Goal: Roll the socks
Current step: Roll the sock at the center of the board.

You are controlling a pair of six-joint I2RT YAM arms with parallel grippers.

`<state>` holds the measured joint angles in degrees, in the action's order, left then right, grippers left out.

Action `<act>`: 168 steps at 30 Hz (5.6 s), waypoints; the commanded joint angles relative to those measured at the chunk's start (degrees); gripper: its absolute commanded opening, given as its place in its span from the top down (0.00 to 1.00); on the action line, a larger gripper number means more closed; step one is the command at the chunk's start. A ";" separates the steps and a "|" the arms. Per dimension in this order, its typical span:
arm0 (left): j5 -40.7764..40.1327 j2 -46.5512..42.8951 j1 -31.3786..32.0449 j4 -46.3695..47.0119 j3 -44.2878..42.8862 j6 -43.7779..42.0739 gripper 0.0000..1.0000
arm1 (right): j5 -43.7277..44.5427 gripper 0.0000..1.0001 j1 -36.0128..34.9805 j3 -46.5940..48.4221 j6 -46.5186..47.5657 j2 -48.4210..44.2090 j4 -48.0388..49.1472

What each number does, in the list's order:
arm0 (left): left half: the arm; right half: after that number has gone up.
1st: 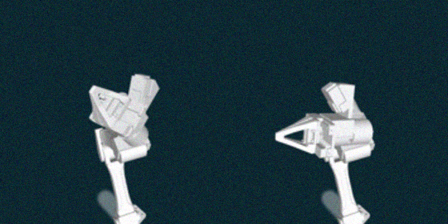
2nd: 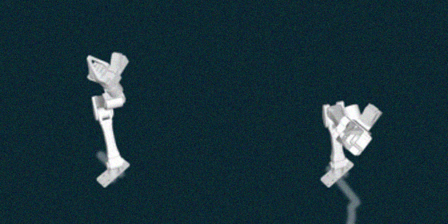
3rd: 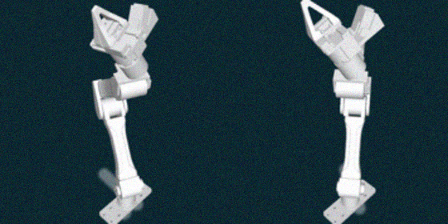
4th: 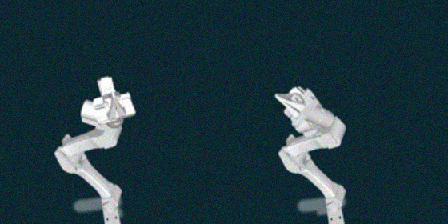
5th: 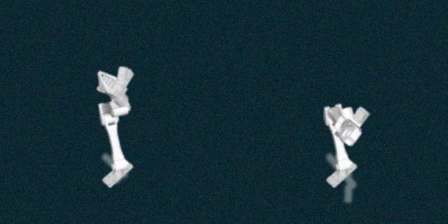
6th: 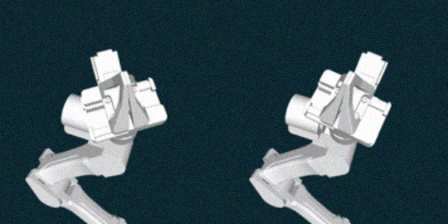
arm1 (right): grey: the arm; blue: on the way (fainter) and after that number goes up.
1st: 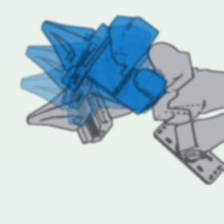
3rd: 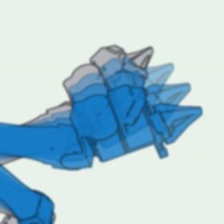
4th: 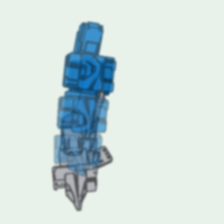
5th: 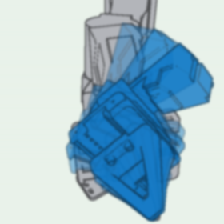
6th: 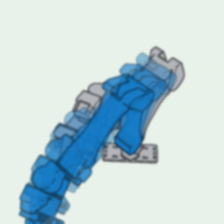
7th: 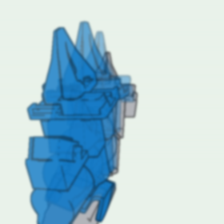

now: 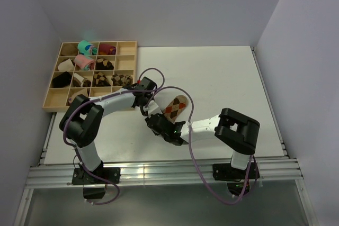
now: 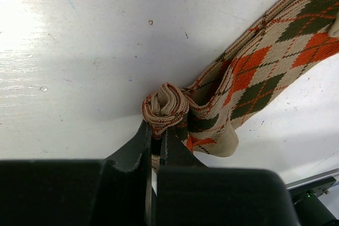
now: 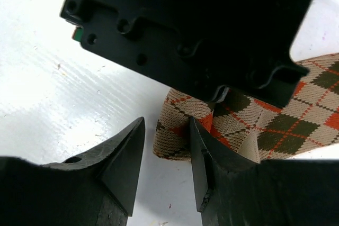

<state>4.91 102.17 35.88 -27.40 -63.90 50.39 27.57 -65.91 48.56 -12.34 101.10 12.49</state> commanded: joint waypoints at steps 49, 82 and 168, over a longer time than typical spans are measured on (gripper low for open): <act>5.11 -20.87 -4.77 26.60 26.28 14.30 0.24 | -69.85 1.00 33.12 -20.96 -42.42 15.88 46.39; 9.33 -11.65 -4.24 33.38 25.58 11.66 0.38 | -66.77 1.00 36.73 -16.12 -39.69 17.99 33.12; 10.12 2.69 -4.41 -6.00 -4.39 -10.66 0.93 | -24.92 1.00 8.85 -7.94 -9.02 -0.37 -3.36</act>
<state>14.85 106.54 30.87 -31.09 -69.01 40.12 14.35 -59.55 45.65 -18.61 100.09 18.33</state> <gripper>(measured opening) 0.072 0.020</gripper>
